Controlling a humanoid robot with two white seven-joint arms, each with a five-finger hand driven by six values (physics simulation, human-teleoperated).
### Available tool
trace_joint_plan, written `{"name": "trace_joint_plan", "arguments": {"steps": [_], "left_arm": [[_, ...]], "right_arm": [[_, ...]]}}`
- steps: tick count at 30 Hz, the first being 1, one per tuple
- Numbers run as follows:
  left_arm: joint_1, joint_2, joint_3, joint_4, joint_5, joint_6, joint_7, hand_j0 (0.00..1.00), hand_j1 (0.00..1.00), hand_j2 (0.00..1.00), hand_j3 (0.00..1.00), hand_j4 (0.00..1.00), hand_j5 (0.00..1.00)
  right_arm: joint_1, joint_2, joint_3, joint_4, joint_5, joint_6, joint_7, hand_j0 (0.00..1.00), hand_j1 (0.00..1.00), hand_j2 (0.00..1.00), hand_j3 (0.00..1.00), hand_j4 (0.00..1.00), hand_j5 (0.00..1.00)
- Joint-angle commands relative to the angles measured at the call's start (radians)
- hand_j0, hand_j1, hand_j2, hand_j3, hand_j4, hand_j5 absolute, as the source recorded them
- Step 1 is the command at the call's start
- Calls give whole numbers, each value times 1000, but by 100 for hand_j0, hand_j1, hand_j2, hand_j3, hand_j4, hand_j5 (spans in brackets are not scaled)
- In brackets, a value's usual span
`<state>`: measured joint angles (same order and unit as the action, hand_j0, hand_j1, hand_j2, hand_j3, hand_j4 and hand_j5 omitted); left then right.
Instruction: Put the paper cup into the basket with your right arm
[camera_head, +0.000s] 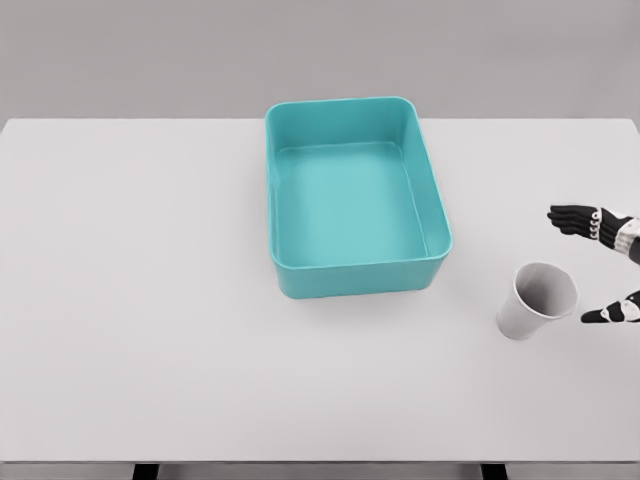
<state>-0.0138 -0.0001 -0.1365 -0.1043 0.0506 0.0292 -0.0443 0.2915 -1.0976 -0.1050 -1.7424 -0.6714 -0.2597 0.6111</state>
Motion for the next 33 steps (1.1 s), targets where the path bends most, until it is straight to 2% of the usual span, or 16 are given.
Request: {"name": "trace_joint_plan", "arguments": {"steps": [1,4,8,10,13,15,25,33], "left_arm": [[0,0,0,0,0,0,0,100,100,100,100,100,100],[0,0,0,0,0,0,0,100,100,100,100,100,100],[0,0,0,0,0,0,0,100,100,100,100,100,100],[0,0,0,0,0,0,0,100,100,100,100,100,100],[0,0,0,0,0,0,0,100,100,100,100,100,100],[0,0,0,0,0,0,0,100,100,100,100,100,100],[0,0,0,0,0,0,0,100,100,100,100,100,100],[0,0,0,0,0,0,0,100,100,100,100,100,100]], "right_arm": [[0,-2,11,29,-7,-13,0,100,100,100,100,100,100],[0,4,67,106,-7,-95,0,100,100,100,100,100,100],[9,35,76,178,-8,-170,0,100,100,100,100,100,100],[9,77,71,218,-8,-174,0,100,100,100,100,100,100],[8,165,77,311,-8,-233,0,100,100,100,100,100,100],[8,219,77,337,-7,-266,0,100,100,100,100,100,100],[-5,351,74,348,-8,-290,0,100,100,100,100,100,100],[-6,369,94,343,-4,-285,0,100,100,100,100,100,100]]}}
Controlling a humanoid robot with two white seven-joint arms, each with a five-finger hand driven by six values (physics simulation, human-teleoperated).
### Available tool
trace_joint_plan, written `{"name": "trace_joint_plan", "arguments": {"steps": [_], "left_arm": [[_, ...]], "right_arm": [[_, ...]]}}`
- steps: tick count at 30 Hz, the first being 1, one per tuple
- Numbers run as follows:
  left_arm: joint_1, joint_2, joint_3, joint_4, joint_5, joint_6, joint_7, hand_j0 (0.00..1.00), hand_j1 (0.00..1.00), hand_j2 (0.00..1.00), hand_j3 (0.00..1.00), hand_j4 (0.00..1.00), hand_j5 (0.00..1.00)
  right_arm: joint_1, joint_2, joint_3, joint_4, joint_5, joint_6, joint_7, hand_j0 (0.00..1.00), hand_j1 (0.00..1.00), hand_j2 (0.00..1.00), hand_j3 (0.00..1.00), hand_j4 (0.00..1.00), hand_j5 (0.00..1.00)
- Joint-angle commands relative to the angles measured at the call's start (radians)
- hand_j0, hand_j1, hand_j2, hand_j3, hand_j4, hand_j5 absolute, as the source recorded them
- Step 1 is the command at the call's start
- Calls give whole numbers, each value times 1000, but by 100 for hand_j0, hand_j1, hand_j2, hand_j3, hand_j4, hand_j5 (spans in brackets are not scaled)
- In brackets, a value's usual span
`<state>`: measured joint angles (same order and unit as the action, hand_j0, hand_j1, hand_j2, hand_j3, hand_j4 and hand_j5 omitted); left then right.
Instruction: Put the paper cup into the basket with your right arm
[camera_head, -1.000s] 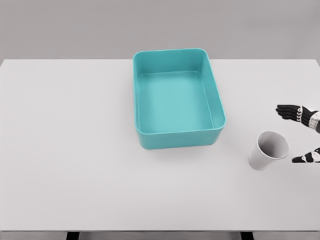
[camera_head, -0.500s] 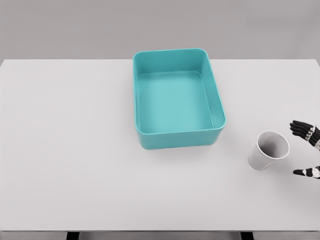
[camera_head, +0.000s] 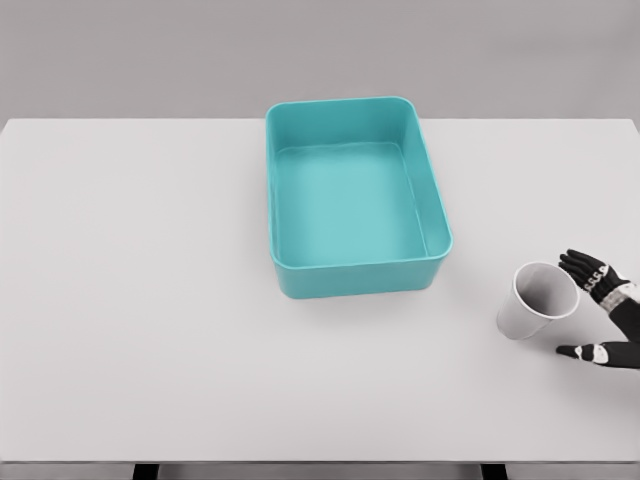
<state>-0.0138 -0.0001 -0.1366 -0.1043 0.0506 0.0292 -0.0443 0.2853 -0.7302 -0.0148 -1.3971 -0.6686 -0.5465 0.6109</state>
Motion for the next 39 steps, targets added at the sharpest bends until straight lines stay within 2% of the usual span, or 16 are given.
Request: {"name": "trace_joint_plan", "arguments": {"steps": [1,7,23,26,39], "left_arm": [[0,0,0,0,0,0,0,100,100,100,100,100,100],[0,0,0,0,0,0,0,100,100,100,100,100,100],[0,0,0,0,0,0,0,100,100,100,100,100,100],[0,0,0,0,0,0,0,100,100,100,100,100,100],[0,0,0,0,0,0,0,100,100,100,100,100,100]], "right_arm": [[0,8,3,-2,-6,10,0,100,100,100,100,100,100],[-49,40,-5,-3,-9,62,0,100,100,100,100,100,100],[-44,64,-2,-17,-8,71,0,100,100,100,100,100,100],[-43,68,4,-62,-9,79,0,100,100,100,100,100,100],[-40,83,29,-68,-2,88,0,100,100,100,100,100,100]]}}
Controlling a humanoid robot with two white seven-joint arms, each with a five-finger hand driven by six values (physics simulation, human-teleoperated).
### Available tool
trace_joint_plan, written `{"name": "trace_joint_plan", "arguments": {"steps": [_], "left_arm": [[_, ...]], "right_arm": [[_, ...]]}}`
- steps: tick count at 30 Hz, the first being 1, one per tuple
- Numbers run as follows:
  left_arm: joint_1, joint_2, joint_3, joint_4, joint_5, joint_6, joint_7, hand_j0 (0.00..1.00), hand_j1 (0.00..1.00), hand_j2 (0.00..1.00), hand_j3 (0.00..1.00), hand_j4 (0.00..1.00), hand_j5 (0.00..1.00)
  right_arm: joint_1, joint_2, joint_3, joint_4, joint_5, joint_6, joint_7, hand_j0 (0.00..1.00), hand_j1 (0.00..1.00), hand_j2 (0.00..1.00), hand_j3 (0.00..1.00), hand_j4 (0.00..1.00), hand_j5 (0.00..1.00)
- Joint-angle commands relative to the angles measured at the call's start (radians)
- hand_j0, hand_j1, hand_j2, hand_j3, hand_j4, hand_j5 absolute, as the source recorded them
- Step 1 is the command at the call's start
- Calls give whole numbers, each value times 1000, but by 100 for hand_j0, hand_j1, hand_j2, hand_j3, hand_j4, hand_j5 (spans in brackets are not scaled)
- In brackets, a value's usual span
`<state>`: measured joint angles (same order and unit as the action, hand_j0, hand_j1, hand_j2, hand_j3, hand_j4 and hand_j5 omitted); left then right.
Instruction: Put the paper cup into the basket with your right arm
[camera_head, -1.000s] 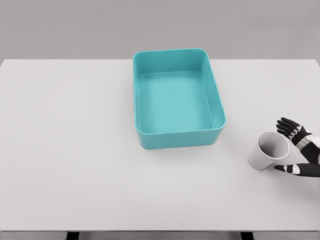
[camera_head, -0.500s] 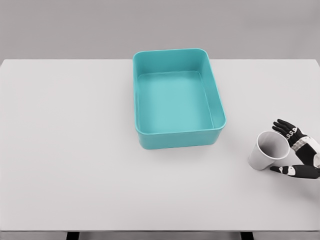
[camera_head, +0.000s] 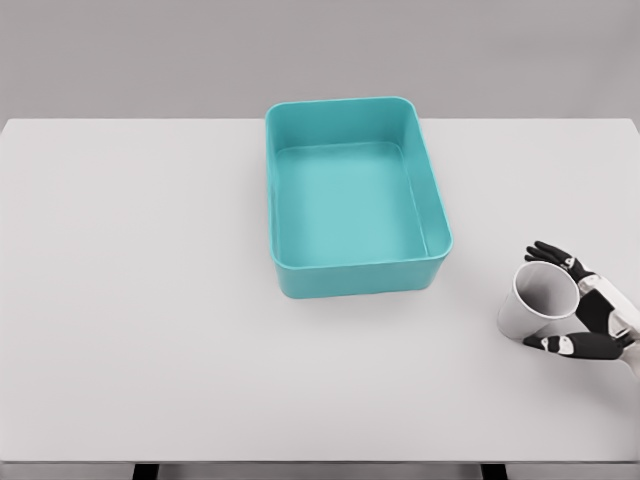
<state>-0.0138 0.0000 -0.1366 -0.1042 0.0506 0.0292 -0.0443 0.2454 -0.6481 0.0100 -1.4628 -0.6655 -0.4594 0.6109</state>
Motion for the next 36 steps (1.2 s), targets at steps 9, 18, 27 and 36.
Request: {"name": "trace_joint_plan", "arguments": {"steps": [9,18,27,36], "left_arm": [[0,0,0,0,0,0,0,100,100,100,100,100,100],[0,0,0,0,0,0,0,100,100,100,100,100,100],[0,0,0,0,0,0,0,100,100,100,100,100,100],[0,0,0,0,0,0,0,100,100,100,100,100,100]], "right_arm": [[0,13,13,-2,0,1,0,99,99,99,99,99,99],[-3,12,13,1,3,4,0,58,58,58,58,58,58],[-15,2,4,-4,4,4,0,49,49,49,49,49,49],[-138,4,5,6,14,10,0,43,43,43,43,43,43]]}}
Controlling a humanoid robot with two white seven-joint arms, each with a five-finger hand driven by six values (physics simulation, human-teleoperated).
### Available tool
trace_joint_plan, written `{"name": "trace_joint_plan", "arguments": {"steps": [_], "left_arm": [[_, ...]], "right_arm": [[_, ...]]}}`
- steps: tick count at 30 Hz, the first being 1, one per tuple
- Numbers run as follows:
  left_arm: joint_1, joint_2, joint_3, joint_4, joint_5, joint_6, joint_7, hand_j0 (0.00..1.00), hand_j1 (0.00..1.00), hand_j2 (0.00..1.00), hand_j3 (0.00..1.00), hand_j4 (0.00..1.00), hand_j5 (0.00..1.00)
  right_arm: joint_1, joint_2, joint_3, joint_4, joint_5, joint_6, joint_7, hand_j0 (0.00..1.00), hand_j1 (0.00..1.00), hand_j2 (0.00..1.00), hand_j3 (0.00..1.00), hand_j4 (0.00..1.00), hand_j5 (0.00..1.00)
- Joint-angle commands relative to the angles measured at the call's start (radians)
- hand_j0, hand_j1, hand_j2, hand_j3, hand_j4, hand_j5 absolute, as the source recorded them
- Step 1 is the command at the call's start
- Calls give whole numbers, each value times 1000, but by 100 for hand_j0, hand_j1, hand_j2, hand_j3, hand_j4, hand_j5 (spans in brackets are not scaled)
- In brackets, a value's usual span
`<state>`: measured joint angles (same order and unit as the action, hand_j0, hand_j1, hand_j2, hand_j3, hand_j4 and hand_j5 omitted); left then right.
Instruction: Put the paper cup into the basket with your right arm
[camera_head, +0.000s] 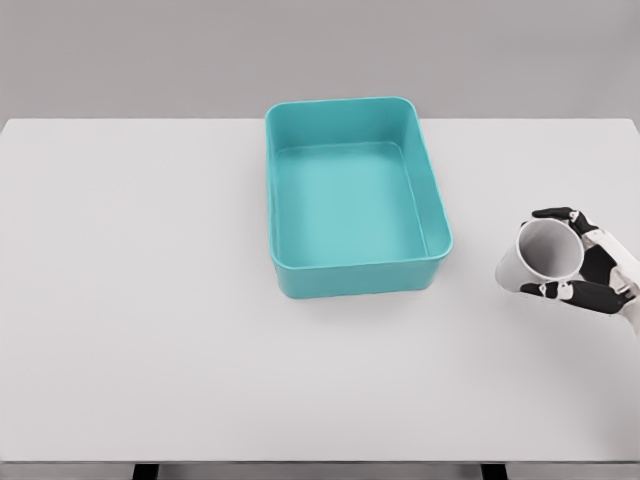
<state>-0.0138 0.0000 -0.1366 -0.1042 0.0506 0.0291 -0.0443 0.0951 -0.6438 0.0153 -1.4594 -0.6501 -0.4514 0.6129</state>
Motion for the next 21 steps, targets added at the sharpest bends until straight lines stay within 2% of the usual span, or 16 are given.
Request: {"name": "trace_joint_plan", "arguments": {"steps": [1,10,16,21], "left_arm": [[0,0,0,0,0,0,0,100,100,100,100,100,100],[0,0,0,0,0,0,0,100,100,100,100,100,100],[0,0,0,0,0,0,0,100,100,100,100,100,100],[0,0,0,0,0,0,0,100,100,100,100,100,100]], "right_arm": [[-2,1,0,2,0,2,-2,43,43,43,43,43,43],[-120,13,0,4,81,0,-2,42,42,42,42,42,42],[-238,95,8,5,199,2,-2,41,41,41,41,41,41],[-330,167,9,42,303,0,-2,41,41,41,41,41,41]]}}
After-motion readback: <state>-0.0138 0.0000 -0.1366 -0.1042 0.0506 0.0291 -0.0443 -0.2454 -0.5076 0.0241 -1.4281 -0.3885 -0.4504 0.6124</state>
